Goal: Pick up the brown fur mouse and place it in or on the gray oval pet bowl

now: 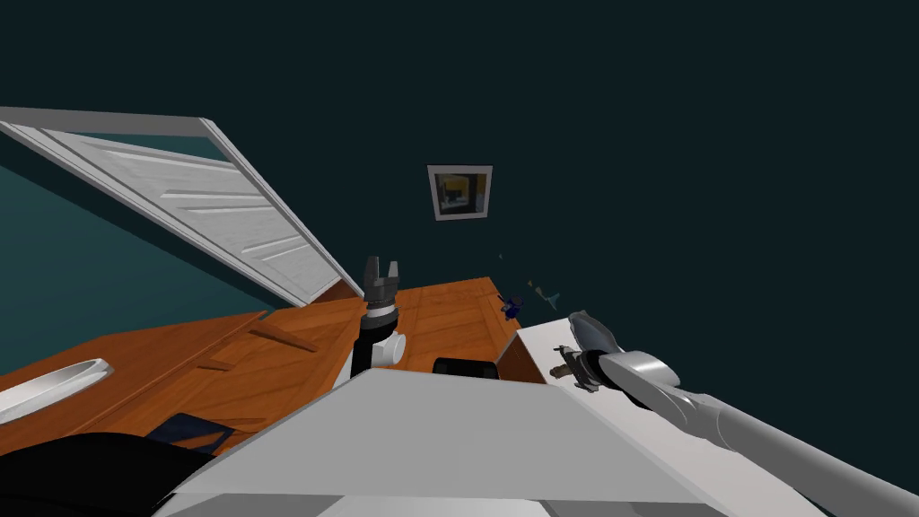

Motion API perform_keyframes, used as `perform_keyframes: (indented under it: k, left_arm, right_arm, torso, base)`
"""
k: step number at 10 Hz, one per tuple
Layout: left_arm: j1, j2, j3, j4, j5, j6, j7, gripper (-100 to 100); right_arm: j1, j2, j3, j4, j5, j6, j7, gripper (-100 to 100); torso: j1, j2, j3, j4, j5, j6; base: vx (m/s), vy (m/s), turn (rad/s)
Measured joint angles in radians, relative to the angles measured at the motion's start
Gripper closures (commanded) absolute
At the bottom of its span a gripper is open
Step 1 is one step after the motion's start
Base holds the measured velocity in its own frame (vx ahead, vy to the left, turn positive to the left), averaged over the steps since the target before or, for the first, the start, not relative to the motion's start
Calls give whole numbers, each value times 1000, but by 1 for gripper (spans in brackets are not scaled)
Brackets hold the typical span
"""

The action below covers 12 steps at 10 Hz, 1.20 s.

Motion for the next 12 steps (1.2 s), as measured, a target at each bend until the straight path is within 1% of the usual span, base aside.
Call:
perform_keyframes:
  k: [1,2,6,7,8,10,11,12]
  left_arm:
    - [0,0,0,0,0,0,0,0]
    - [0,0,0,0,0,0,0,0]
    - [0,0,0,0,0,0,0,0]
    - [0,0,0,0,0,0,0,0]
    - [0,0,0,0,0,0,0,0]
    - [0,0,0,0,0,0,0,0]
    - [0,0,0,0,0,0,0,0]
    - [0,0,0,0,0,0,0,0]
  right_arm:
    - [5,12,2,25,-1,16,9,-100]
    - [6,13,2,27,-1,20,10,100]
    - [6,13,2,27,-1,19,10,100]
    - [5,13,2,27,-1,19,10,0]
    - [5,13,2,27,-1,19,10,100]
    - [2,-5,0,-23,13,-4,-11,100]
    - [-4,-18,-2,-51,17,-23,-22,100]
    - [-14,-21,0,-68,26,-40,-32,100]
  torso:
    - [0,0,0,0,-1,0]
    - [-3,-2,-1,-1,-3,0]
    - [-4,-3,-2,-1,-3,0]
    - [-4,-3,-2,-1,-3,0]
    - [-4,-3,-2,-1,-3,0]
    - [-5,-3,-2,-1,-3,1]
    - [-5,-4,-2,-1,-3,1]
    - [-5,-4,-2,-1,-3,1]
  base:
    - [-7,6,19]
    - [0,0,0]
    - [0,0,0]
    - [0,0,0]
    - [11,-10,-137]
    - [23,-18,-183]
    - [19,-18,-142]
    - [8,-5,-22]
